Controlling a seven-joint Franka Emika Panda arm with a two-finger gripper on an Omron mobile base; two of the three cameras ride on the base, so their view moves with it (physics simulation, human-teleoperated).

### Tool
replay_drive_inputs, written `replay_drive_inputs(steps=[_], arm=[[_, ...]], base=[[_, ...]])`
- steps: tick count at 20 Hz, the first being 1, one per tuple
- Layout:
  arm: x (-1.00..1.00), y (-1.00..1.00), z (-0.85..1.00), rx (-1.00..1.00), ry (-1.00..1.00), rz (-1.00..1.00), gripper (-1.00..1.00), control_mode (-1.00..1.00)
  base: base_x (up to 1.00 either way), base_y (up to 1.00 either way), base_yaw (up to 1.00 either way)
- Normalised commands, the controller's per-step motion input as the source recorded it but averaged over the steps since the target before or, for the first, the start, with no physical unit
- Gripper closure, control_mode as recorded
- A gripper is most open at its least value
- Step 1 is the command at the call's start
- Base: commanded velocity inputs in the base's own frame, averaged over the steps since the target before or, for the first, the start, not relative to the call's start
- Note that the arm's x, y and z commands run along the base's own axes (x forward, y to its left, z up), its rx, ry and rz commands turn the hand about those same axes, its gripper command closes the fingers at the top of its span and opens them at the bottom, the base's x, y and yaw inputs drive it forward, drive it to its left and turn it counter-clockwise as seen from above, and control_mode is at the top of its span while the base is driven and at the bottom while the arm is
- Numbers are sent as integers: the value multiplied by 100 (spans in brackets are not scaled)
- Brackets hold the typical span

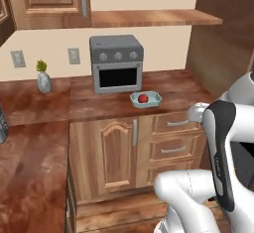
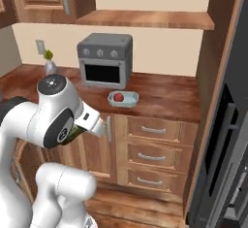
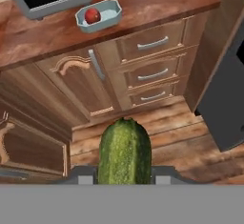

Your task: Take the onion and squash out of the freezer and place them in the tupperware container on the counter. Then put the tupperware containing the vegetables back in the freezer.

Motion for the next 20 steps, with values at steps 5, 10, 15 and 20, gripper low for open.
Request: replay_drive_inputs(steps=[5,10,15,20], arm=[[0,0,0,0,0,0,100,100],[0,0,0,0,0,0,100,100],[7,0,-3,0,4,0,100,-100],[36,6,-59,0,20,-11,100,-100]], base=[[100,-1,0],[99,0,0],[44,0,0],[0,0,0]])
